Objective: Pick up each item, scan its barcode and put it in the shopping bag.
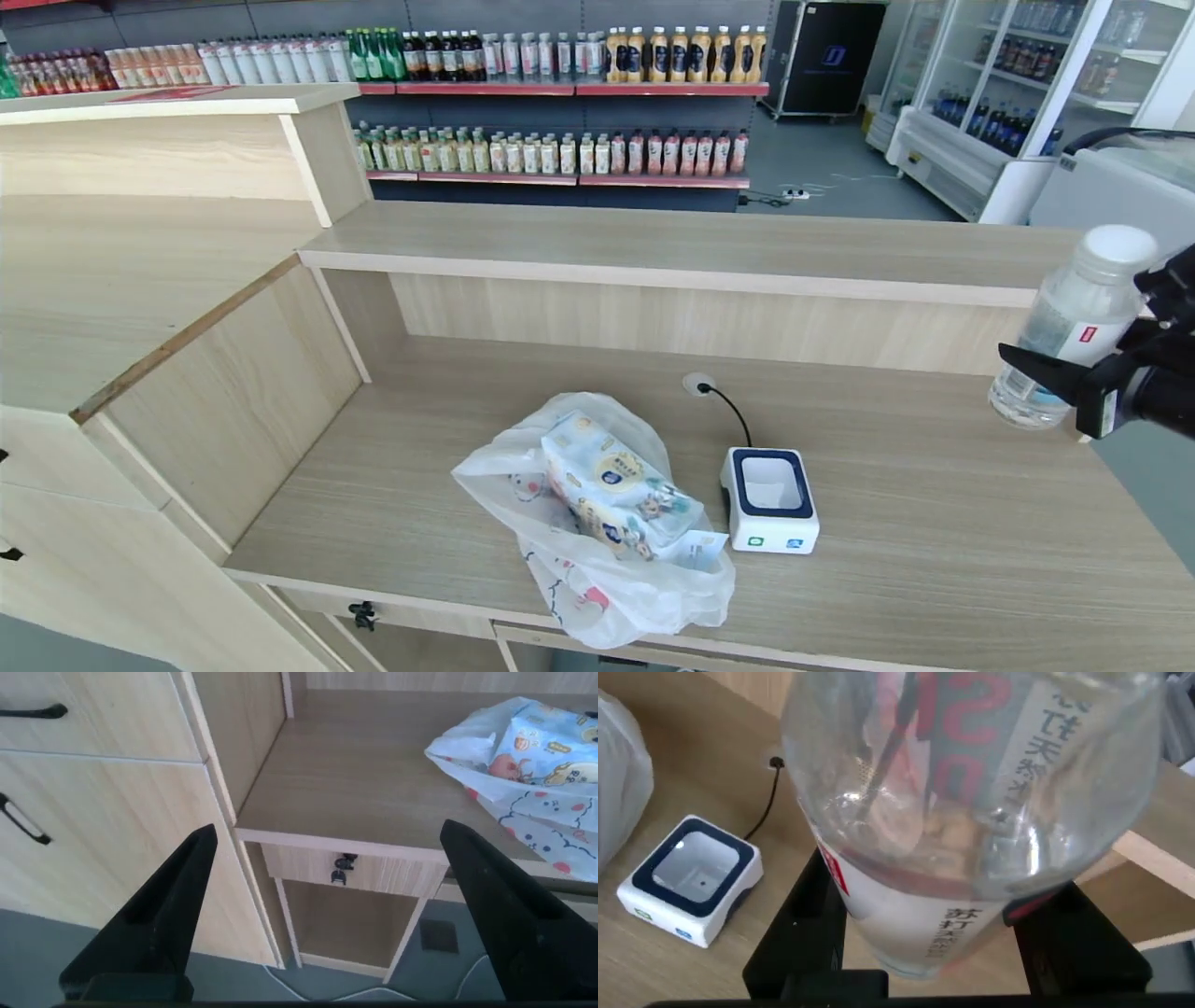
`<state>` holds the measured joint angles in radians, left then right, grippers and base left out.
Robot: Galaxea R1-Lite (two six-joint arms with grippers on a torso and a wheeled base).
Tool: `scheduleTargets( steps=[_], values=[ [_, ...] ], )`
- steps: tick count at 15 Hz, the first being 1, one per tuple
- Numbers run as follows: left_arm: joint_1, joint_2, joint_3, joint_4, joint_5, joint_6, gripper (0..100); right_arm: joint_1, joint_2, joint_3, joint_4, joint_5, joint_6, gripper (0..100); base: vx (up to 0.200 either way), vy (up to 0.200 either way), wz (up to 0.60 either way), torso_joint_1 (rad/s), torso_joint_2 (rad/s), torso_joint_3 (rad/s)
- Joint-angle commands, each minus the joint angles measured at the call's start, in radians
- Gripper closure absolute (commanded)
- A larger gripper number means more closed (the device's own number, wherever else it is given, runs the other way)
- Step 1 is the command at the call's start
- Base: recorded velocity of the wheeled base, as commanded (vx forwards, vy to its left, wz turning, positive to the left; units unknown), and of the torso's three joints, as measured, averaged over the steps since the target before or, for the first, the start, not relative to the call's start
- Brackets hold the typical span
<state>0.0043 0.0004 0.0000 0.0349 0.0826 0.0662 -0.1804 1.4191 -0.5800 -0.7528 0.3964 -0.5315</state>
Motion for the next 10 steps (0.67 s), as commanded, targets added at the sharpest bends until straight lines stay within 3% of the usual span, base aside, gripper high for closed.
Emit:
scheduleTargets(
  steps=[1, 3, 10],
  values=[
    [0.000, 0.000, 0.000, 0.000, 0.000, 0.000, 0, 0.027, 0.058, -0.004, -0.026, 0.002, -0.053, 100, 0.000, 0.000, 0.60, 0.012, 0.01, 0.007],
    [0.000, 0.000, 0.000, 0.000, 0.000, 0.000, 0, 0.044, 0.101, -0.009, -0.060, 0.016, -0.094, 100, 0.000, 0.000, 0.60, 0.002, 0.00, 0.002],
    [0.002, 0.000, 0.000, 0.000, 0.000, 0.000, 0, 0.039, 0.224, -0.015, -0.071, 0.222, -0.489, 100, 0.000, 0.000, 0.00, 0.000, 0.00, 0.000]
  ],
)
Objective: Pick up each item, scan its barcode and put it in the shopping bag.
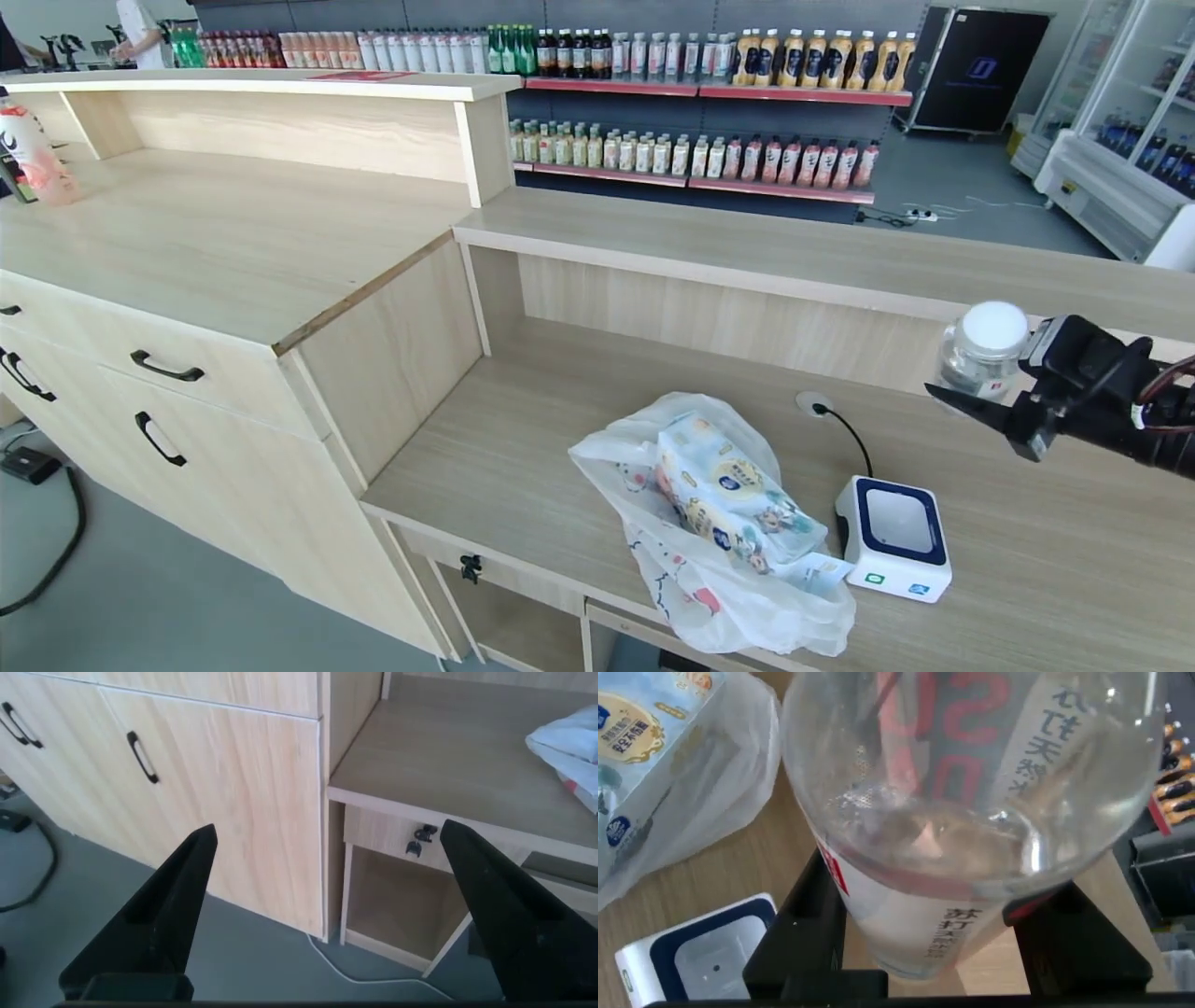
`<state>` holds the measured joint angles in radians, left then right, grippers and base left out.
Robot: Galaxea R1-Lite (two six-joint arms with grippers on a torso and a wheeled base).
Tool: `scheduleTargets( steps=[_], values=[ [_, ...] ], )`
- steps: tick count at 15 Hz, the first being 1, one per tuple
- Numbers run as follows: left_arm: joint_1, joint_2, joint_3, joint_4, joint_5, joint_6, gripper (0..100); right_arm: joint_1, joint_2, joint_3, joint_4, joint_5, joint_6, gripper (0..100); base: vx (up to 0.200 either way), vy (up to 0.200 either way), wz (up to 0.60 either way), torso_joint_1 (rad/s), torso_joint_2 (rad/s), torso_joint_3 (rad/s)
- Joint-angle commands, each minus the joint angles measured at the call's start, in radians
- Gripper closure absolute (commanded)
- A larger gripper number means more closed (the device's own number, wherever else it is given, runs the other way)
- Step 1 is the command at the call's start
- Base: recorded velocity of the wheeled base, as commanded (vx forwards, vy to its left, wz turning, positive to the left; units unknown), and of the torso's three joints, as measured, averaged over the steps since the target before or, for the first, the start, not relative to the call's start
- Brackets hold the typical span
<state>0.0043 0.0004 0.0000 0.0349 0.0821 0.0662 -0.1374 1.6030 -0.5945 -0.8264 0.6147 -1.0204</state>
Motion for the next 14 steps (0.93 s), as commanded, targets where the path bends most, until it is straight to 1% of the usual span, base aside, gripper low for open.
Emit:
scheduleTargets(
  steps=[1, 3, 5, 8, 10, 12, 14],
  values=[
    [0.002, 0.000, 0.000, 0.000, 0.001, 0.000, 0, -0.005, 0.057, -0.002, 0.001, 0.028, -0.046, 100, 0.000, 0.000, 0.00, 0.000, 0.00, 0.000],
    [0.000, 0.000, 0.000, 0.000, 0.001, 0.000, 0, -0.007, 0.089, -0.005, 0.001, 0.054, -0.083, 100, 0.000, 0.000, 0.00, 0.000, 0.00, 0.000],
    [0.002, 0.000, 0.000, 0.000, 0.001, 0.001, 0, -0.025, 0.127, -0.018, 0.003, 0.085, -0.152, 100, 0.000, 0.000, 0.00, 0.000, 0.00, 0.000],
    [0.002, 0.000, 0.000, 0.000, 0.001, 0.000, 0, -0.027, 0.155, -0.021, 0.003, 0.171, -0.214, 100, 0.000, 0.000, 0.00, 0.000, 0.00, 0.000],
    [0.002, 0.000, 0.000, 0.000, 0.001, 0.000, 0, -0.027, 0.173, -0.031, 0.010, 0.192, -0.283, 100, 0.000, 0.000, 0.00, 0.000, 0.00, 0.000],
    [0.000, 0.000, 0.000, 0.000, 0.001, 0.000, 0, -0.025, 0.189, -0.033, 0.012, 0.221, -0.316, 100, 0.000, 0.000, 0.00, 0.000, 0.00, 0.000],
    [0.000, 0.000, 0.000, 0.000, 0.001, 0.000, 0, -0.022, 0.209, -0.034, 0.012, 0.227, -0.363, 100, 0.000, 0.000, 0.00, 0.000, 0.00, 0.000]
  ],
)
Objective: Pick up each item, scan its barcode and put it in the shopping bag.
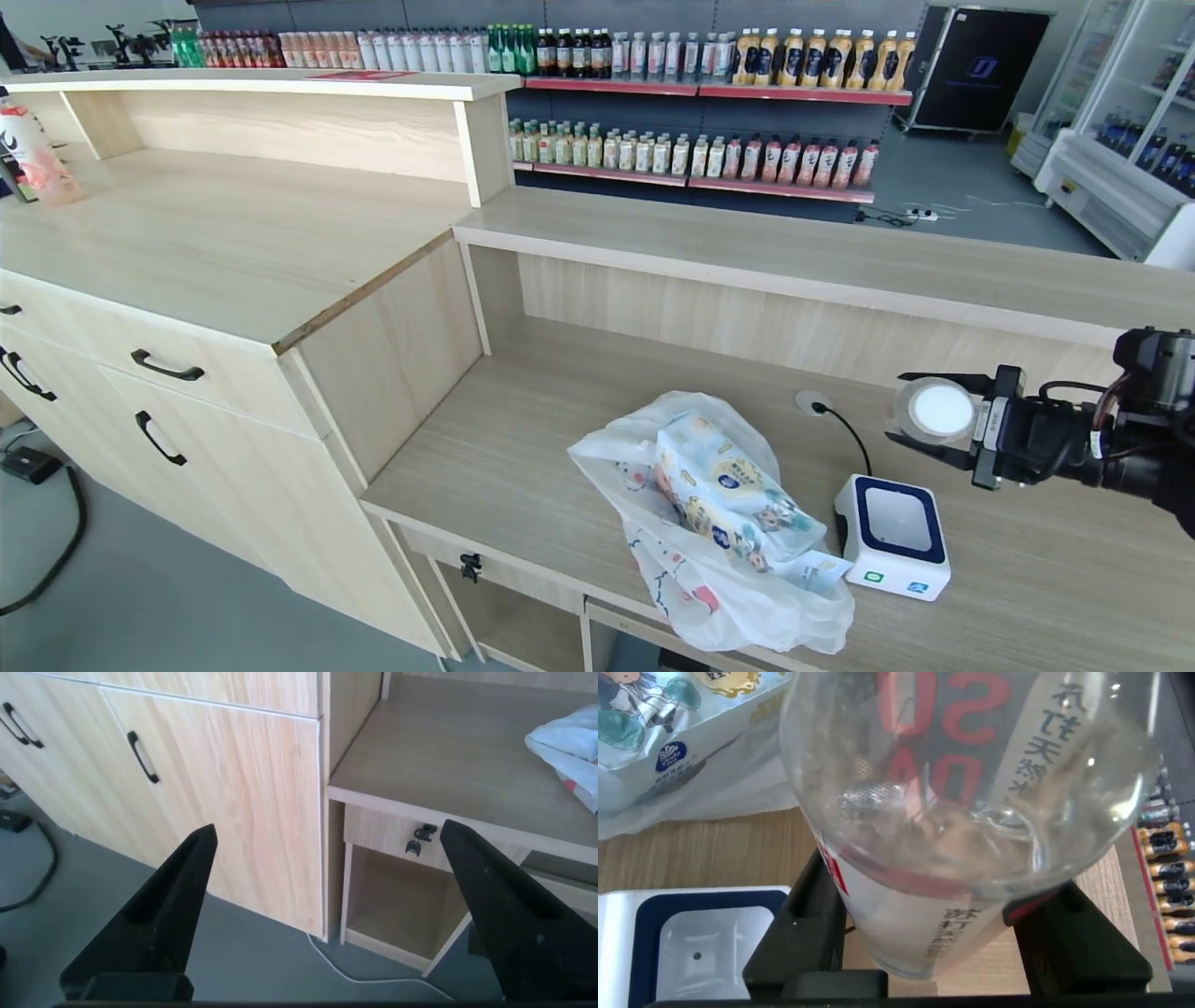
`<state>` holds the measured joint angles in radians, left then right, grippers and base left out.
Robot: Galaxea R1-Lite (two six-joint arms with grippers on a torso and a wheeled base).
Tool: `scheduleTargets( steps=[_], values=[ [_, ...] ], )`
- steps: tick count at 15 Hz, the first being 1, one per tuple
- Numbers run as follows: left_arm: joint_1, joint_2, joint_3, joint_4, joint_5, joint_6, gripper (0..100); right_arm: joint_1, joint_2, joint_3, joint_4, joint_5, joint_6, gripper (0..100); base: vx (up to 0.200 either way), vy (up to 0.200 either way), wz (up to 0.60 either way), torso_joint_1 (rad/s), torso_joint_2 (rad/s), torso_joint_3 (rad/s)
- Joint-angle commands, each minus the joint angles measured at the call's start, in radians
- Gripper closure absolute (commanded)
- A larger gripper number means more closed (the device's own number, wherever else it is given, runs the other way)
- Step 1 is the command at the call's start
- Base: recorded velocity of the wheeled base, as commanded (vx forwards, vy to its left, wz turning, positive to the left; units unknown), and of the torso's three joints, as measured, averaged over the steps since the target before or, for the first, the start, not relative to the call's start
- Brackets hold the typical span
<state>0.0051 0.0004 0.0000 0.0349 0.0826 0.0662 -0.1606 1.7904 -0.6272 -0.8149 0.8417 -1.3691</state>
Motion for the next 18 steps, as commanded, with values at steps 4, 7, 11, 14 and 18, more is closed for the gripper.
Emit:
scheduleTargets(
  steps=[4, 7, 11, 14, 18],
  values=[
    [-0.001, 0.000, 0.000, 0.000, 0.000, 0.000, 0, 0.003, 0.070, 0.000, 0.000, 0.011, -0.073, 100, 0.000, 0.000, 0.00, 0.000, 0.00, 0.000],
    [0.001, 0.000, 0.000, 0.000, 0.000, 0.000, 0, 0.006, 0.078, 0.006, 0.003, 0.025, -0.114, 100, 0.000, 0.000, 0.00, 0.000, 0.00, 0.000],
    [-0.001, 0.000, 0.000, 0.000, 0.000, 0.000, 0, 0.018, 0.109, 0.008, 0.017, 0.043, -0.162, 100, 0.000, 0.000, 0.00, 0.000, 0.00, 0.000],
    [-0.001, 0.000, 0.000, 0.000, 0.000, 0.001, 0, 0.016, 0.122, 0.006, 0.017, 0.043, -0.177, 100, 0.000, 0.000, 0.00, 0.000, 0.00, 0.000],
    [-0.001, 0.000, 0.000, 0.000, 0.000, 0.001, 0, 0.018, 0.138, 0.008, 0.017, 0.043, -0.185, 100, 0.000, 0.000, 0.00, 0.000, 0.00, 0.000]
  ],
)
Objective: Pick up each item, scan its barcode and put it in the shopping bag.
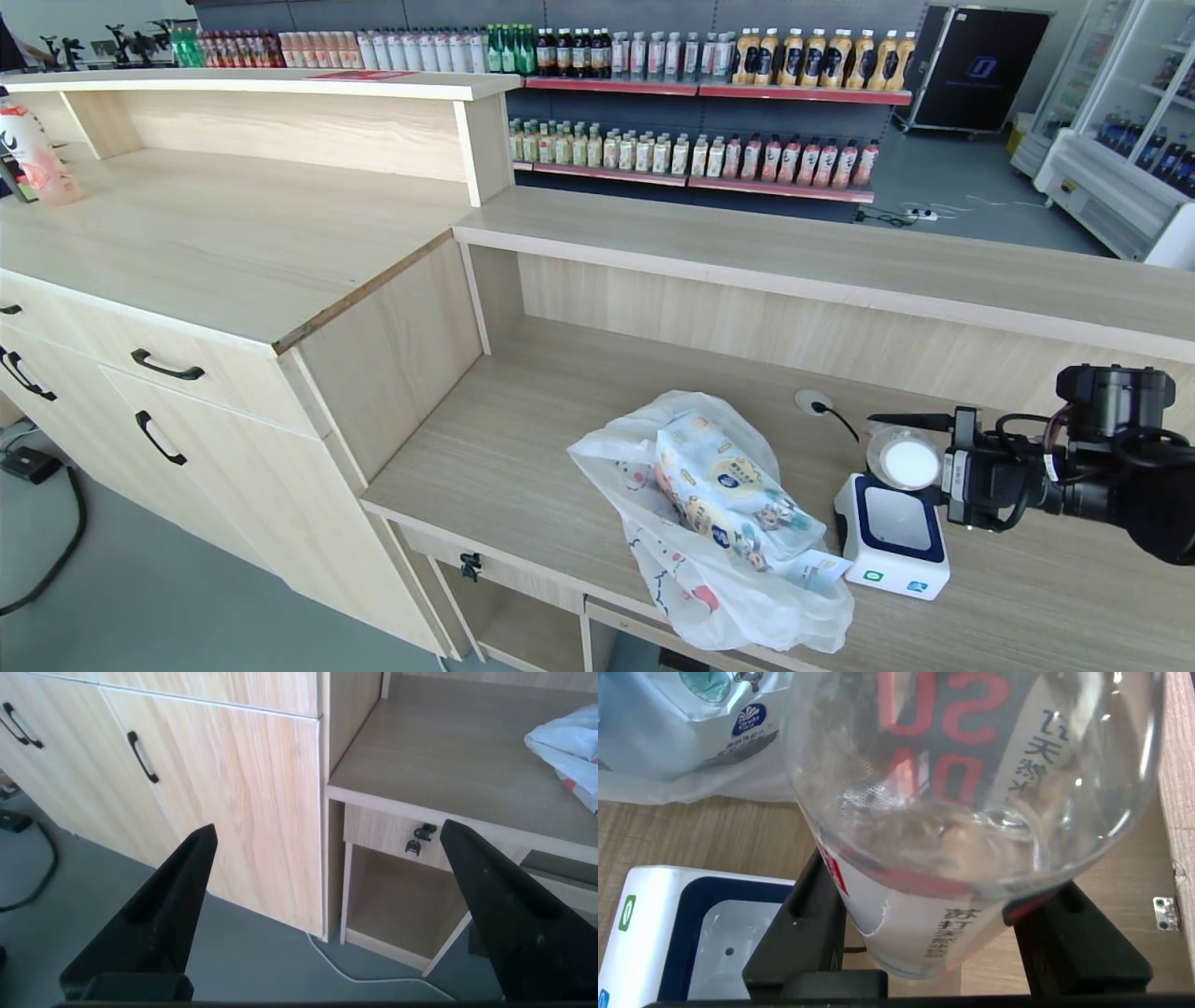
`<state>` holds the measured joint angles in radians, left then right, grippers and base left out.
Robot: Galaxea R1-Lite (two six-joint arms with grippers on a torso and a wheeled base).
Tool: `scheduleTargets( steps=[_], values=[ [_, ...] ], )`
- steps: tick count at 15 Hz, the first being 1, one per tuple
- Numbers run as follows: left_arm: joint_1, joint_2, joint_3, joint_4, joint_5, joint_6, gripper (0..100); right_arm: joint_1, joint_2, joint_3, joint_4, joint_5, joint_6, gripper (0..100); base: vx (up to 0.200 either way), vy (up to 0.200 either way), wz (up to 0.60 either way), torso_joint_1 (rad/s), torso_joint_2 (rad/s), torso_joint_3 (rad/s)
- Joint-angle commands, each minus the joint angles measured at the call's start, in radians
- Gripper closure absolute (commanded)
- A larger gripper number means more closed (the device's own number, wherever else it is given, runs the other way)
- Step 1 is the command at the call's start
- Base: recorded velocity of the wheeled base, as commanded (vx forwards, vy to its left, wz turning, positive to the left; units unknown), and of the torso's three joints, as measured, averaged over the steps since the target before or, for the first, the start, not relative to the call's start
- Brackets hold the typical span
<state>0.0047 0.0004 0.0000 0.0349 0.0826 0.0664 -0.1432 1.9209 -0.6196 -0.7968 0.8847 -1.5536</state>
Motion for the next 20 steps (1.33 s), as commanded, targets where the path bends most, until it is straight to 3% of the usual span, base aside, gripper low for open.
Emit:
scheduleTargets(
  steps=[1, 20],
  values=[
    [0.000, 0.000, 0.000, 0.000, 0.000, 0.000, 0, 0.004, 0.010, 0.000, -0.001, 0.000, 0.000, 100, 0.000, 0.000, 0.00, 0.000, 0.00, 0.000],
    [0.001, 0.000, 0.000, 0.000, 0.000, 0.000, 0, 0.014, -0.017, -0.011, 0.013, 0.005, 0.018, 100, 0.000, 0.000, 0.00, 0.000, 0.00, 0.000]
  ],
)
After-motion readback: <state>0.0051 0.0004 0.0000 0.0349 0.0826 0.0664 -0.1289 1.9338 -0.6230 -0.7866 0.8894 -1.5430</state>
